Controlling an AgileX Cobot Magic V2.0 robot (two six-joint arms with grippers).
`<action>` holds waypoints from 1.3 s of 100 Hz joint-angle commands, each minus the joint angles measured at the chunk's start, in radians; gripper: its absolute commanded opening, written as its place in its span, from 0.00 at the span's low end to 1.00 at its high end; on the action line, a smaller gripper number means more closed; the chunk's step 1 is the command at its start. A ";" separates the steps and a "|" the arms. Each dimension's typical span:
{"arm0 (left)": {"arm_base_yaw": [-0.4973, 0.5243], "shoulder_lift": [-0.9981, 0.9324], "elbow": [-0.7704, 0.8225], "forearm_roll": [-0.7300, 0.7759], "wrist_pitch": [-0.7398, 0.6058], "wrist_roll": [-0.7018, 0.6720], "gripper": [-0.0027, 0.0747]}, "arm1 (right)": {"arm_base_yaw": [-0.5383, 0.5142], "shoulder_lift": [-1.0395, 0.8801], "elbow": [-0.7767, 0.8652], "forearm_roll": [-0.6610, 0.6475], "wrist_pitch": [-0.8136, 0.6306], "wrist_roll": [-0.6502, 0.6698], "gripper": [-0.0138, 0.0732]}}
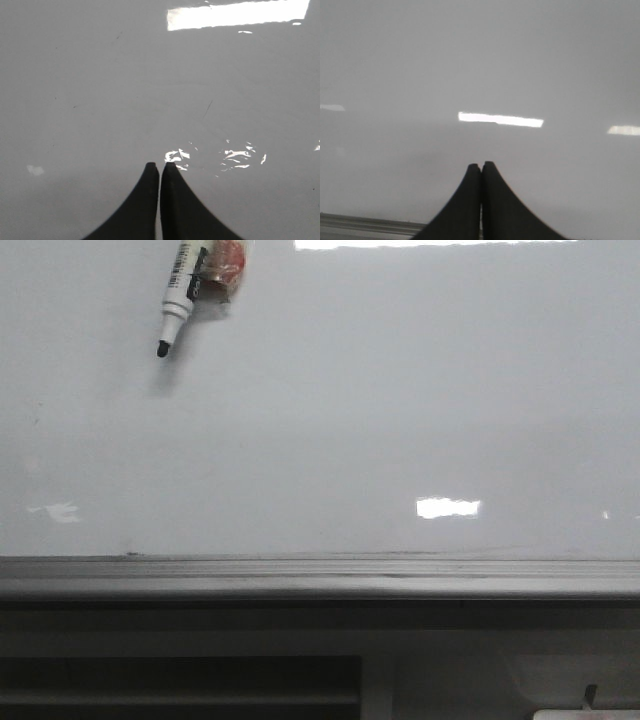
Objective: Write number 2 on whiteboard
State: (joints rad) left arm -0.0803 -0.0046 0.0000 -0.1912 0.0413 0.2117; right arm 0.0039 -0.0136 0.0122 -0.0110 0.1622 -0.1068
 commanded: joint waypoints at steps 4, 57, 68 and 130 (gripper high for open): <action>0.003 -0.026 0.013 -0.007 -0.067 -0.010 0.01 | -0.004 -0.013 0.025 -0.009 -0.083 -0.002 0.08; 0.003 -0.026 0.013 -0.502 -0.094 -0.010 0.01 | -0.004 -0.013 0.025 0.473 -0.181 -0.002 0.08; 0.003 -0.026 0.011 -0.652 -0.094 -0.010 0.01 | -0.004 -0.013 0.025 0.623 -0.183 -0.002 0.08; -0.042 0.239 -0.446 -0.458 0.432 0.089 0.01 | 0.043 0.290 -0.405 0.556 0.292 -0.144 0.10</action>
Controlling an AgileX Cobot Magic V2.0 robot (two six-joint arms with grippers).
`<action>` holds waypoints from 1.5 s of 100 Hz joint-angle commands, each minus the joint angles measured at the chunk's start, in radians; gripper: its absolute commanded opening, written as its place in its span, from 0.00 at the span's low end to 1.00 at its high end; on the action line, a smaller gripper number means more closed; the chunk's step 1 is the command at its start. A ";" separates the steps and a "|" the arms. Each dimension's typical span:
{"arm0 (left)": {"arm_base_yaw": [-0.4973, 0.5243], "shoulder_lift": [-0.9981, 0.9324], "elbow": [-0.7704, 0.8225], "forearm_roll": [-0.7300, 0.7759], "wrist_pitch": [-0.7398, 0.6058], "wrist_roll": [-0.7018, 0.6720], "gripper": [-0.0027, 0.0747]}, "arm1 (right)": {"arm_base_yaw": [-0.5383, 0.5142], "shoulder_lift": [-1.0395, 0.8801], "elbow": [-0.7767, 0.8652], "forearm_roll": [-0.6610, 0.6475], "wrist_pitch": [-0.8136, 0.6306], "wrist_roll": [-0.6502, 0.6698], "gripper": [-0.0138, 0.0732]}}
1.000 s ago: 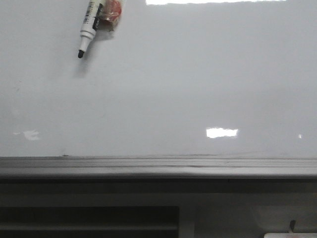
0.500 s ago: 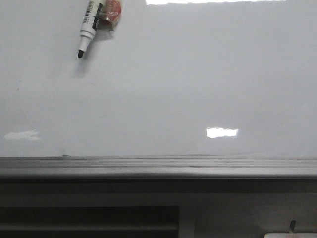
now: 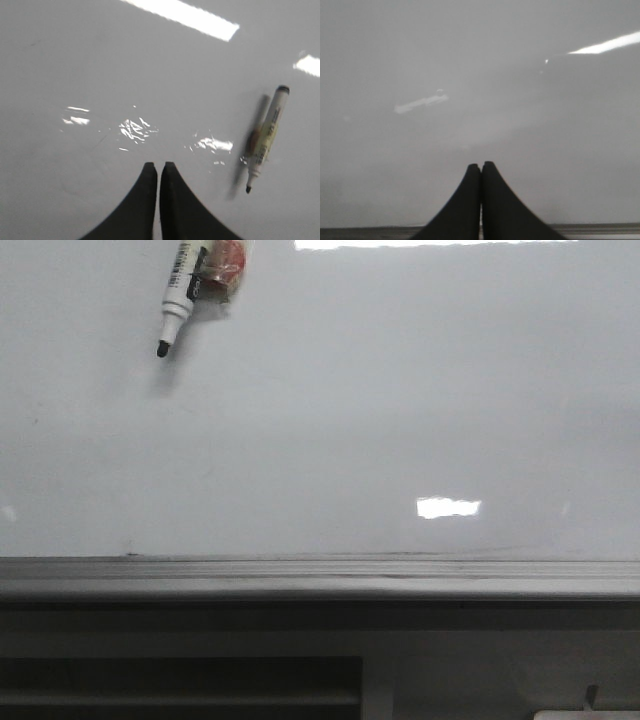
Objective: Write number 2 on whiteboard
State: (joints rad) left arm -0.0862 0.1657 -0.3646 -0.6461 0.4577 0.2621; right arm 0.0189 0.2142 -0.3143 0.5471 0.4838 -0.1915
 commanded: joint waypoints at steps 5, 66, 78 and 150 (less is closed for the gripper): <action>-0.077 0.095 -0.096 -0.030 0.013 0.052 0.01 | 0.052 0.082 -0.101 -0.002 -0.019 -0.074 0.10; -0.482 0.453 -0.175 -0.214 -0.274 0.238 0.56 | 0.170 0.109 -0.128 0.073 0.015 -0.127 0.63; -0.552 0.559 -0.216 -0.204 -0.368 0.268 0.55 | 0.170 0.109 -0.128 0.073 0.011 -0.127 0.63; -0.615 0.983 -0.423 -0.085 -0.428 0.268 0.53 | 0.170 0.109 -0.128 0.074 0.012 -0.127 0.63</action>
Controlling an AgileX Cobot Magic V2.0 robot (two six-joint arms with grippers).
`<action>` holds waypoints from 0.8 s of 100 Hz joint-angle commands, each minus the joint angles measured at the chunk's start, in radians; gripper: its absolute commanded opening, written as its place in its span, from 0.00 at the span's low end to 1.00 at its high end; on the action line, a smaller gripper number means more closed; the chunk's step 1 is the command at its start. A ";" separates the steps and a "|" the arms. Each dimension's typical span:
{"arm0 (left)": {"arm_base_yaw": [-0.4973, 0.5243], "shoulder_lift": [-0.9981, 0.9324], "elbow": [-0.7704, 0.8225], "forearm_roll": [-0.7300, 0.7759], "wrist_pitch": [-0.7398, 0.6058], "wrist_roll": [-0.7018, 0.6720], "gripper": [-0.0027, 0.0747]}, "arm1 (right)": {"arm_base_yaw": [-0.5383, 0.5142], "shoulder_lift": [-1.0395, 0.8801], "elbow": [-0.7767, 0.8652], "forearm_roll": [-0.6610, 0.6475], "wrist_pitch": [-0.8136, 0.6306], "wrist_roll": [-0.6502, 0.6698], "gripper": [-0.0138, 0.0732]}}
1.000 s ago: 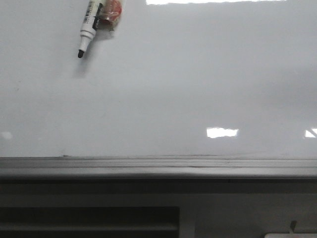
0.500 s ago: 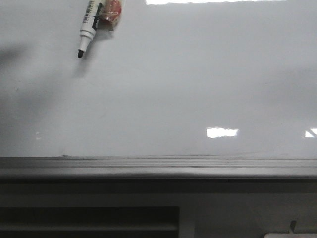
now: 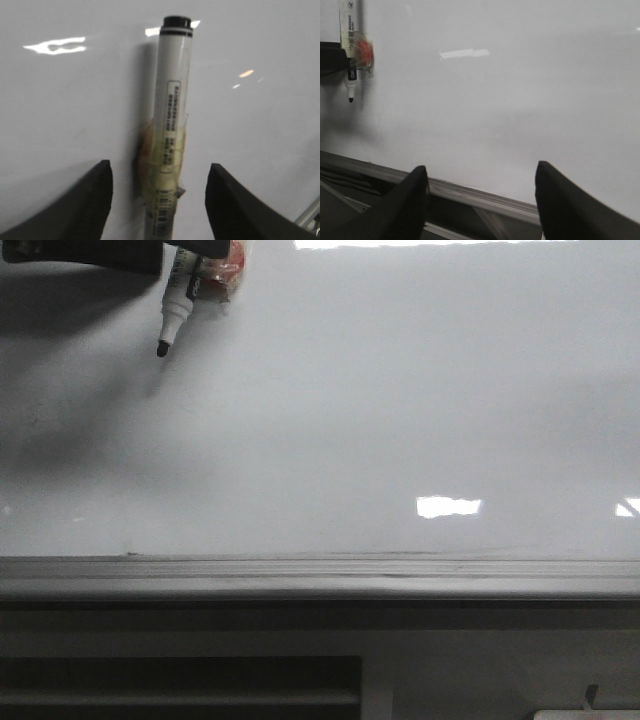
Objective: Write number 2 on whiteboard
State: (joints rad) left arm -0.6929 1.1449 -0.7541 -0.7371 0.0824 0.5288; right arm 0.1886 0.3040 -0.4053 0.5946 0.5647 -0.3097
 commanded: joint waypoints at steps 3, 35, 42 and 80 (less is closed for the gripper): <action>-0.008 0.010 -0.034 0.006 -0.055 0.001 0.50 | 0.000 0.019 -0.037 0.027 -0.069 -0.009 0.63; -0.008 0.012 -0.034 0.021 -0.062 0.001 0.01 | 0.000 0.019 -0.037 0.027 -0.063 -0.009 0.63; -0.008 0.005 -0.034 0.029 -0.037 0.005 0.01 | 0.000 0.019 -0.037 0.027 -0.057 -0.009 0.63; -0.161 -0.044 -0.057 0.063 0.355 0.315 0.01 | 0.000 0.213 -0.145 0.370 0.163 -0.384 0.63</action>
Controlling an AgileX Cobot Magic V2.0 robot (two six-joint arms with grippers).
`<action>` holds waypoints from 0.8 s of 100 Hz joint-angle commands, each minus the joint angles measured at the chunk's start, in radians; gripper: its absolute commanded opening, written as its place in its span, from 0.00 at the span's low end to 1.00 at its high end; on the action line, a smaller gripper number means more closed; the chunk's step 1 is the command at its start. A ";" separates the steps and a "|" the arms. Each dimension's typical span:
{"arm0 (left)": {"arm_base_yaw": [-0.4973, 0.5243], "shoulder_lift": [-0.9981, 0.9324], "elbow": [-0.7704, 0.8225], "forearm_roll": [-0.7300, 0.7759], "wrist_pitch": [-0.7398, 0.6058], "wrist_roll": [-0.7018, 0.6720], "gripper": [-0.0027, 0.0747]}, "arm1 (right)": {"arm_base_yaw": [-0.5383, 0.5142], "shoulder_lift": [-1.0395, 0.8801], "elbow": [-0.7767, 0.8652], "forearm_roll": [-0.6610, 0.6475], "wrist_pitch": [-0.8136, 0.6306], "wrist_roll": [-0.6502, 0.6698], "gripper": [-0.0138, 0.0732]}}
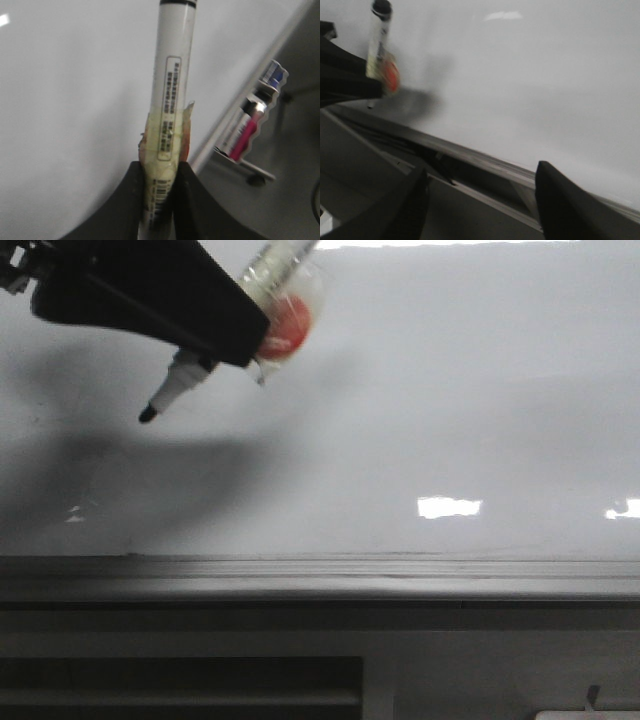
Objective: Write number 2 on whiteboard
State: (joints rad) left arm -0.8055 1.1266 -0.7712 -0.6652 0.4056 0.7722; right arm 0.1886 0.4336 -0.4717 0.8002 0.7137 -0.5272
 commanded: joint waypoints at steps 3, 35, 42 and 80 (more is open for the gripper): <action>-0.068 -0.025 -0.042 0.002 0.038 0.071 0.01 | 0.000 0.110 -0.097 0.197 0.035 -0.193 0.63; -0.158 -0.025 -0.046 0.049 0.061 0.071 0.01 | 0.000 0.400 -0.315 0.254 0.328 -0.336 0.63; -0.163 -0.025 -0.046 0.049 0.048 0.071 0.01 | 0.000 0.454 -0.346 0.268 0.379 -0.343 0.63; -0.163 -0.025 -0.047 0.045 -0.012 0.071 0.01 | 0.000 0.626 -0.384 0.405 0.490 -0.449 0.63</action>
State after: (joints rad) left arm -0.9618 1.1223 -0.7802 -0.5945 0.4574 0.8427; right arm 0.1886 1.0480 -0.8227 1.1214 1.1831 -0.9457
